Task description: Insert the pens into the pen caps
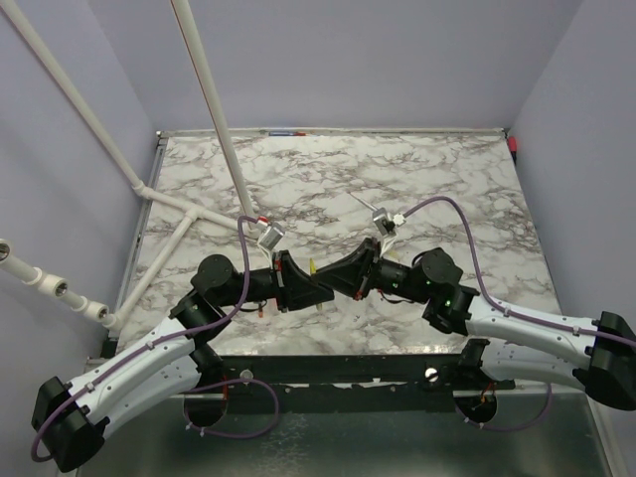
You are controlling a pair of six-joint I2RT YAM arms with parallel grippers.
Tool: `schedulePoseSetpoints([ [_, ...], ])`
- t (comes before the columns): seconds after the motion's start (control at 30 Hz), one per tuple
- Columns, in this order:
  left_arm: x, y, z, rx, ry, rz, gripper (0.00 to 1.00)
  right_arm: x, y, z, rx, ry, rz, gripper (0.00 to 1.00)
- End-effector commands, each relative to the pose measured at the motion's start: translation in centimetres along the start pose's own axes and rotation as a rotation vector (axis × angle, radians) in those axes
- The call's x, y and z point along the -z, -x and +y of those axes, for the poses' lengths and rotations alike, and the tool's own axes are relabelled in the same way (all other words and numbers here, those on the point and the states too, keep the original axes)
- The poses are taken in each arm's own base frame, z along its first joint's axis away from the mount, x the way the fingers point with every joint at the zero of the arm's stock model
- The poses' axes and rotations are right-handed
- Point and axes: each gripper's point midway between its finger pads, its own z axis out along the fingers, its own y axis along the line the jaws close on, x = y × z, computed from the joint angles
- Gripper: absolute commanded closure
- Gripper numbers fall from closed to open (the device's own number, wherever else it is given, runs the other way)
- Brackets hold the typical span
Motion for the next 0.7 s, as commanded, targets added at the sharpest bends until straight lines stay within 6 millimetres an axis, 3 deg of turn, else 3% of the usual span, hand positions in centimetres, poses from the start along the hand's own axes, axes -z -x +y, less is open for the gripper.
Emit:
schedulePoseSetpoints([
  [0.0,0.2,1.2,0.0,-0.03,0.01,-0.055,0.99,0.9,2.1,0.8,0.022,0.02,-0.099,0.99],
  [0.3,0.3,0.7,1.2,-0.035,0.06,-0.042,1.0,0.9,2.0,0.6,0.028,-0.007,-0.085,1.0],
  [0.5,0.4,0.0,3.9,-0.057,0.201,0.023,1.0,1.2,2.2,-0.6,0.068,-0.109,-0.039,0.7],
  [0.67,0.6,0.0,5.3,-0.095,0.283,0.066,1.0,2.3,2.4,-2.1,0.129,-0.236,0.02,0.56],
])
